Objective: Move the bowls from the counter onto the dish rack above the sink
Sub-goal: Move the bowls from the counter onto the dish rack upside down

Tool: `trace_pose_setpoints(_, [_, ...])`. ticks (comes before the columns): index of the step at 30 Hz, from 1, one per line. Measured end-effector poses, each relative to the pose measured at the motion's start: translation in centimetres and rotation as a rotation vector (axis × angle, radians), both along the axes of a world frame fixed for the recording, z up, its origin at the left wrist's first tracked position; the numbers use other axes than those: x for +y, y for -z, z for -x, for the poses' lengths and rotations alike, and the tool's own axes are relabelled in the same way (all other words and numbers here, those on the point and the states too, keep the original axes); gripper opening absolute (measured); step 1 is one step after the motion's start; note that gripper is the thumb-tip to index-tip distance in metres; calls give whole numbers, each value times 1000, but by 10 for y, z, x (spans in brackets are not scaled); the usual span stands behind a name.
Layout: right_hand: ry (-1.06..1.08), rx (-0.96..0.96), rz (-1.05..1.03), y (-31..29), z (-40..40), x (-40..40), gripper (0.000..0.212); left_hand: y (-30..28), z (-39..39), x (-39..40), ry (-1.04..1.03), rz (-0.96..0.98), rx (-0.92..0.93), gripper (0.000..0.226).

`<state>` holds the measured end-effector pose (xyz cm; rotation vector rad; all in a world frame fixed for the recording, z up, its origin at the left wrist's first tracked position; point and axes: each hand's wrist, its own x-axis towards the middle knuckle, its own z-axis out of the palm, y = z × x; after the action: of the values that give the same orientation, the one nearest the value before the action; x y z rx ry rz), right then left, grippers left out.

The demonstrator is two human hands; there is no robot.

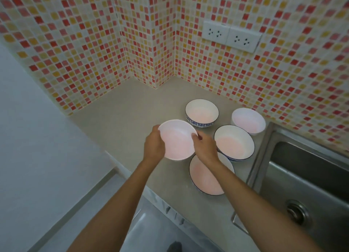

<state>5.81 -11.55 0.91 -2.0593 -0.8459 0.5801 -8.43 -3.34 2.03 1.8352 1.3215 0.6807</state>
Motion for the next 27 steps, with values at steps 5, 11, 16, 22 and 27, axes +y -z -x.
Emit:
trace_pose_setpoints(5, [168, 713, -182, -17, -29, -42, 26, -15, -52, -18, 138, -17, -15, 35])
trace_pose_setpoints(11, [383, 682, -261, -26, -75, -114, 25, -16, -123, -70, 350, -2, -96, 33])
trace_pose_setpoints(16, [518, 607, -315, -32, -113, -191, 27, -22, -180, -137, 471, 26, -151, 35])
trace_pose_setpoints(22, [675, 593, -326, -22, -147, -275, 33, -11, -230, -209, 638, 97, -112, 35])
trace_pose_setpoints(27, [844, 635, -320, 1, -168, -329, 29, 11, -242, -258, 734, 52, -124, 36])
